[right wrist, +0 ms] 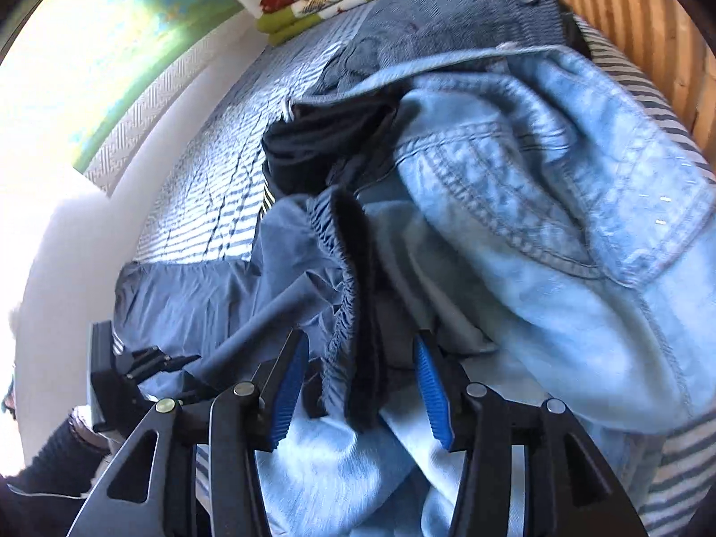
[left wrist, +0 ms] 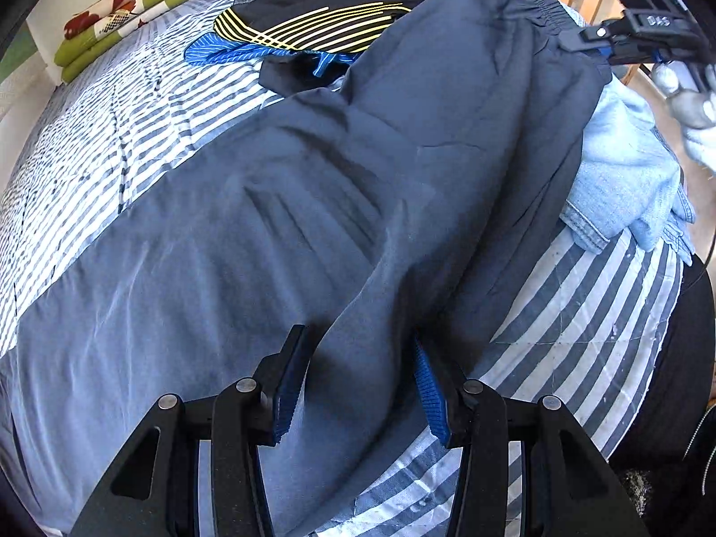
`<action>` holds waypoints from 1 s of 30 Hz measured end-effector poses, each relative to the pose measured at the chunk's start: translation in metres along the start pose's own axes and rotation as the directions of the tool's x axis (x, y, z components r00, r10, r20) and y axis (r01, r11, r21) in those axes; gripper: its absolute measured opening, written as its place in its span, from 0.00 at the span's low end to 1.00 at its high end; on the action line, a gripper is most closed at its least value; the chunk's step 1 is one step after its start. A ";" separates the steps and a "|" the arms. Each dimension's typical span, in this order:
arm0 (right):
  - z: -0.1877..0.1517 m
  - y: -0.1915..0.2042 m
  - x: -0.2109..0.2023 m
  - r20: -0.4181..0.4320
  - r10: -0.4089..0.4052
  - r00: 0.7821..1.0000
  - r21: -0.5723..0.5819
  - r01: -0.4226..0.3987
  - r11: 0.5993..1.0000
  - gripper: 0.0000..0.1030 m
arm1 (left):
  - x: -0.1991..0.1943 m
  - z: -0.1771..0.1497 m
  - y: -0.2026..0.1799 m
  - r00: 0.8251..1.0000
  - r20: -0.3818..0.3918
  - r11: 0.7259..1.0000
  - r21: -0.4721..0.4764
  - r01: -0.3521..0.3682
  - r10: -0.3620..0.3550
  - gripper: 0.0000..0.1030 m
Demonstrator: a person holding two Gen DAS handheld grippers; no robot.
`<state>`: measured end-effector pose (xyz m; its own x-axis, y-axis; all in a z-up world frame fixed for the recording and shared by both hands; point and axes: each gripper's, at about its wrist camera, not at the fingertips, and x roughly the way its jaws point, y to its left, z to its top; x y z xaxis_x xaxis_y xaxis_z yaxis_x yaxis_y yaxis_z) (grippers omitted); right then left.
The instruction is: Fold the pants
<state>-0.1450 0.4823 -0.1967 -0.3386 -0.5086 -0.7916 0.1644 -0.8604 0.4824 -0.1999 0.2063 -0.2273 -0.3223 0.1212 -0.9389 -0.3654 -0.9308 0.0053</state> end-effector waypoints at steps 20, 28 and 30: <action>0.009 0.061 -0.026 -0.169 -0.005 0.986 0.030 0.010 0.999 0.10 | -0.051 0.022 -0.039 0.979 0.162 0.981 0.165 0.099 -0.126 0.43; 0.009 0.036 0.021 -0.264 -0.141 0.954 0.090 0.170 0.981 0.10 | -0.011 0.024 -0.026 0.978 0.045 0.975 0.103 0.198 -0.204 0.43; 0.006 0.035 0.021 -0.264 -0.126 0.956 0.101 0.157 0.982 0.10 | -0.023 0.018 -0.016 0.972 0.065 0.973 0.070 0.222 -0.226 0.44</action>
<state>-0.1521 0.4419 -0.1944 -0.1000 -0.3869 -0.9167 0.0147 -0.9218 0.3874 -0.2029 0.2244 -0.1997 -0.2877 0.3508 -0.8912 -0.4880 -0.8543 -0.1788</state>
